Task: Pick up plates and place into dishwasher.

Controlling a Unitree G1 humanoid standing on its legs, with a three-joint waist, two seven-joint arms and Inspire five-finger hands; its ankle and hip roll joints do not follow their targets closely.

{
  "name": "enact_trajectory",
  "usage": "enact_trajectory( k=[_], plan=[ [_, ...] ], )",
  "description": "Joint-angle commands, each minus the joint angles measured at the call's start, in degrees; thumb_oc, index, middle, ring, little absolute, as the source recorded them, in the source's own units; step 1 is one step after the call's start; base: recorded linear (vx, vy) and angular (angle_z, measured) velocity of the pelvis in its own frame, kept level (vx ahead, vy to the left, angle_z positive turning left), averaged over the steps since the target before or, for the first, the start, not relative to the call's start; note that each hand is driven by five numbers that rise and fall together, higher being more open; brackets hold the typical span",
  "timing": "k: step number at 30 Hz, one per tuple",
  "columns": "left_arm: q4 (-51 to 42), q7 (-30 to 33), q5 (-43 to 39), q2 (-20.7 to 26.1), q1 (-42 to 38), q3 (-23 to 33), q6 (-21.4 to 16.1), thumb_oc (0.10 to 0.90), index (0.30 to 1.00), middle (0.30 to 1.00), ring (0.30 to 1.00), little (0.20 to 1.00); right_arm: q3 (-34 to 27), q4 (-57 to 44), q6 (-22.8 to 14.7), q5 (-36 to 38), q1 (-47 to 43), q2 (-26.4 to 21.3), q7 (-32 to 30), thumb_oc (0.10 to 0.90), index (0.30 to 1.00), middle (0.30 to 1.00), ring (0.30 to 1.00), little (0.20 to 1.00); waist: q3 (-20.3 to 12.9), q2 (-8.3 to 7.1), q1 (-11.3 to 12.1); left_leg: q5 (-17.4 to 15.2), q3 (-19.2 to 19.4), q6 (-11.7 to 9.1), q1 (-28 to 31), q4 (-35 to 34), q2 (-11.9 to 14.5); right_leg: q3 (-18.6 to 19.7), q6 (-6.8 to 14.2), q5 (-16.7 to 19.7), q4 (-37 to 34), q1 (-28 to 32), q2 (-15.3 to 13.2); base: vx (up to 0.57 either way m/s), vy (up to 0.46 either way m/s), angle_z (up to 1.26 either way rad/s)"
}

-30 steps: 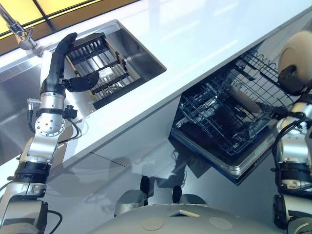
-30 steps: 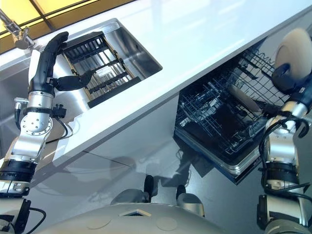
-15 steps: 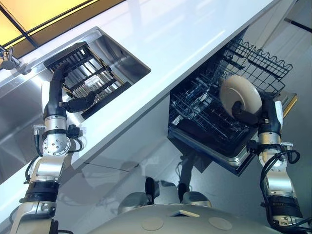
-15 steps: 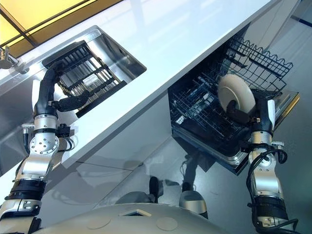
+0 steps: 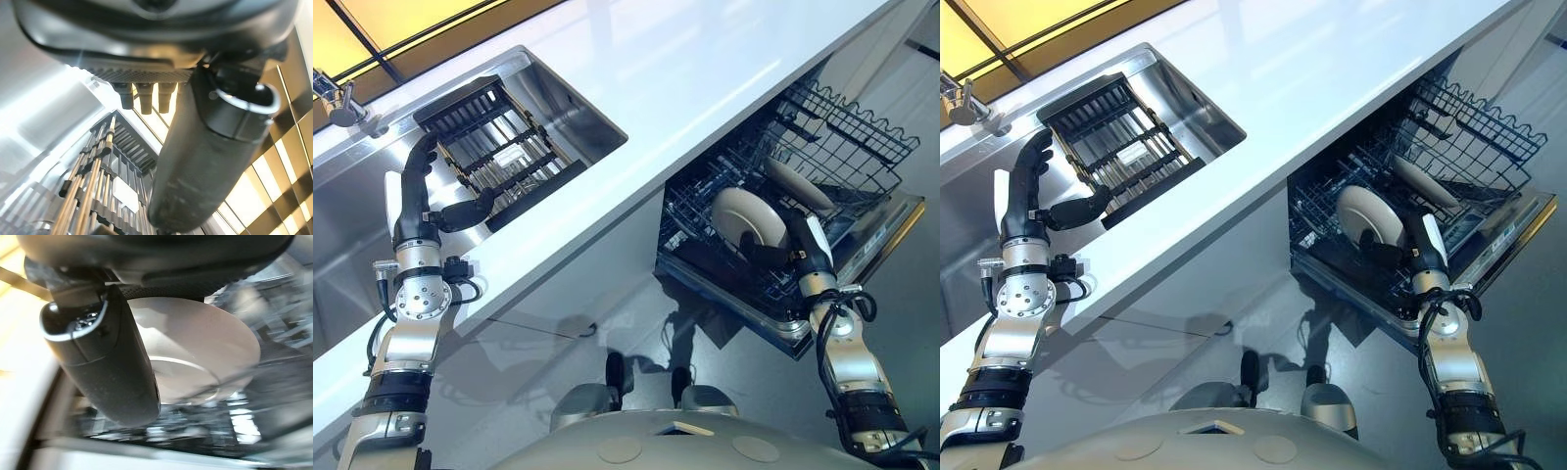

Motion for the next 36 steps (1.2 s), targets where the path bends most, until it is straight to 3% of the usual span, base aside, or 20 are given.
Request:
enact_trajectory(
  k=[1,5,6,7,9,16,20,29,36],
  plan=[
    [-1.56,3.74,-1.71,1.82,-4.36,0.84,-2.77,0.8,0.9,0.9,0.9,0.9,6.17,3.54,3.47,-2.54,-5.07,-3.11,-3.96,0.1,0.3,0.3,0.3,0.2,-2.67,1.25,2.57,-6.89,1.66,-0.41,2.34,0.49,-1.33,-2.42,0.81,-7.18,9.85,-5.65,2.22,0.03,0.007,0.06],
    [-1.66,3.4,-2.58,1.49,-5.66,-1.39,-1.84,0.8,0.9,0.9,0.9,0.9,9.07,9.61,5.89,1.09,-8.9,-2.26,-8.8,0.1,0.3,0.3,0.3,0.2,-2.33,1.55,4.12,-6.86,0.93,-0.57,2.75,0.76,-1.45,-3.41,0.69,-7.37,10.21,-4.86,2.09,0.03,0.004,0.1],
    [-1.66,3.32,-2.68,1.29,-5.94,-1.89,-1.62,0.8,0.9,0.9,0.9,0.9,9.62,10.15,6.05,2.03,-9.7,-1.85,-9.75,0.399,0.556,0.556,0.556,0.499,-2.26,1.64,4.45,-6.86,0.75,-0.59,2.83,0.85,-1.49,-3.62,0.66,-7.38,10.23,-4.67,2.03,0.03,0.001,0.14],
    [-1.91,3.11,-2.76,1.23,-6.08,-2.19,-1.3,0.8,0.9,0.9,0.9,0.9,9.87,10.26,6.03,2.17,-10.27,-1.58,-10.32,0.8,0.9,0.9,0.9,0.9,-2.23,1.7,4.7,-6.85,0.61,-0.61,2.88,0.9,-1.52,-3.73,0.6,-7.4,10.22,-4.52,2.0,0.03,0.002,0.05],
    [-2.19,2.89,-2.73,1.02,-6.29,-2.81,-0.98,0.8,0.9,0.9,0.9,0.9,10.53,9.48,5.14,2.73,-11.24,-0.87,-12.08,0.8,0.9,0.9,0.9,0.9,-2.12,1.86,5.09,-6.87,0.32,-0.57,2.95,1.0,-1.59,-3.86,0.53,-7.46,10.33,-4.37,1.91,0.01,0.003,0.08],
    [-1.52,2.13,-2.44,-0.22,-5.94,-3.44,-2.69,0.8,0.9,0.9,0.9,0.9,8.39,-2.99,-7.2,-1.08,-13.28,1.7,-22.96,0.8,0.9,0.9,0.9,0.9,-2.36,2.42,5.1,-7.3,0.19,0.1,3.21,1.24,-1.86,-3.67,0.39,-7.8,10.68,-4.21,1.83,0.01,0.007,0.08],
    [-0.82,1.65,-2.33,-0.67,-5.93,-3.01,-3.22,0.8,0.9,0.9,0.9,0.9,5.07,-8.38,-12.85,-1.27,-13.13,2.08,-25.62,0.8,0.9,0.9,0.9,0.9,-2.87,2.45,4.37,-7.88,0.66,0.62,3.62,1.29,-2.07,-3.09,0.5,-8.09,10.81,-4.19,1.87,0.0,0.0,0.0],
    [-1.5,-0.1,-1.9,-0.84,-4.64,-1.61,-3.2,0.8,0.9,0.9,0.9,0.9,-3.12,-12.44,-17.8,4.65,-9.39,2.1,-26.56,0.8,0.9,0.9,0.9,0.9,-4.18,1.68,2.49,-8.96,2.32,1.3,4.77,1.11,-2.21,-1.72,0.87,-7.82,9.53,-3.55,2.25,0.01,-0.01,-0.04],
    [-1.38,-0.87,-2.03,-0.18,-3.98,-0.58,-2.95,0.8,0.9,0.9,0.9,0.9,-7.39,-11.79,-18.03,10.7,-6.39,2.57,-27.06,0.8,0.9,0.9,0.9,0.9,-4.62,1.29,1.0,-9.06,3.92,1.43,4.79,1.23,-1.9,-0.6,1.1,-6.86,8.79,-3.89,2.54,-0.01,-0.021,-0.14]
  ],
)
